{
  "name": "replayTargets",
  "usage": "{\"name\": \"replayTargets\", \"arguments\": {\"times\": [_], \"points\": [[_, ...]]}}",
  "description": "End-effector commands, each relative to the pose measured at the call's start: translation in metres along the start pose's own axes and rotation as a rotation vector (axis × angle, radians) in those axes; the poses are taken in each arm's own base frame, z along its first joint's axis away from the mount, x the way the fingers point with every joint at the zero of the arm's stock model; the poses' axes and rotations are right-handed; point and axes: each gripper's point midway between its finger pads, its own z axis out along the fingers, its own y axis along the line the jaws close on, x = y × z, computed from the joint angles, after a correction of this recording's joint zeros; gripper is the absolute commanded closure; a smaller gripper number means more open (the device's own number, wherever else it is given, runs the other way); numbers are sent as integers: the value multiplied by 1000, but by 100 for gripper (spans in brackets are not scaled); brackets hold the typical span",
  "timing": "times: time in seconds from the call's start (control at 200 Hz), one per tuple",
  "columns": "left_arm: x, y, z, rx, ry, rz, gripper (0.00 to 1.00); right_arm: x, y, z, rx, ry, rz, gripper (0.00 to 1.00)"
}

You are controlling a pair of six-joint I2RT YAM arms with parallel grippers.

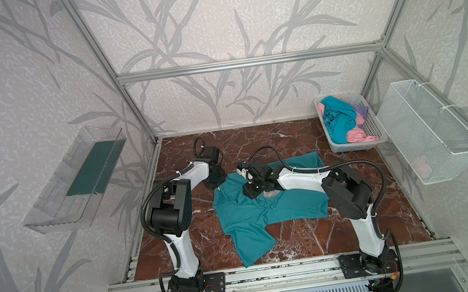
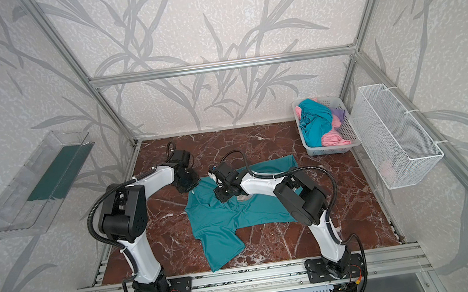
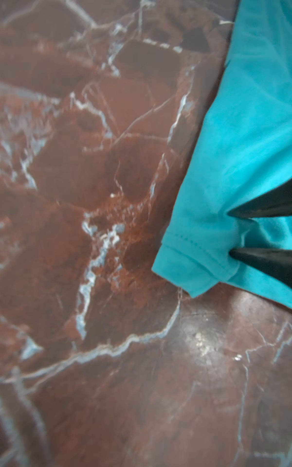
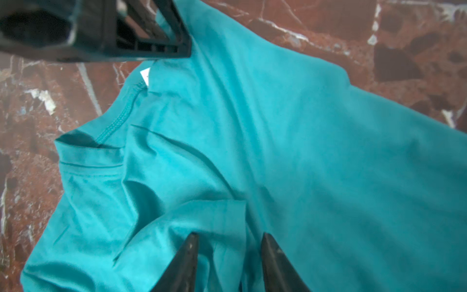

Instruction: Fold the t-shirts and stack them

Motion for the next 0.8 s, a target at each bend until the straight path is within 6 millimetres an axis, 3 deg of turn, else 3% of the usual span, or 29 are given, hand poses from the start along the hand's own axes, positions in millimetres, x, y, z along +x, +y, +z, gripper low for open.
{"name": "replayTargets", "arguments": {"times": [0.0, 0.08, 0.145, 0.39, 0.575, 0.795], "points": [[-2, 7, 6, -30, 9, -12, 84, -15, 0, 2, -17, -36, 28, 57], [-2, 11, 8, -38, 13, -17, 86, -16, 4, 4, -46, -39, 37, 88], [-3, 15, 10, -47, 16, -21, 86, -17, 9, 0, -70, -49, 46, 100], [-9, 26, 18, -85, 30, -22, 87, -11, 40, -54, -181, -111, -21, 100], [-11, 30, 22, -100, 30, -25, 87, 39, 69, -77, -216, -47, -136, 93], [-20, 38, 23, -128, 19, -30, 87, 105, 116, -73, -352, 160, -269, 72]]}}
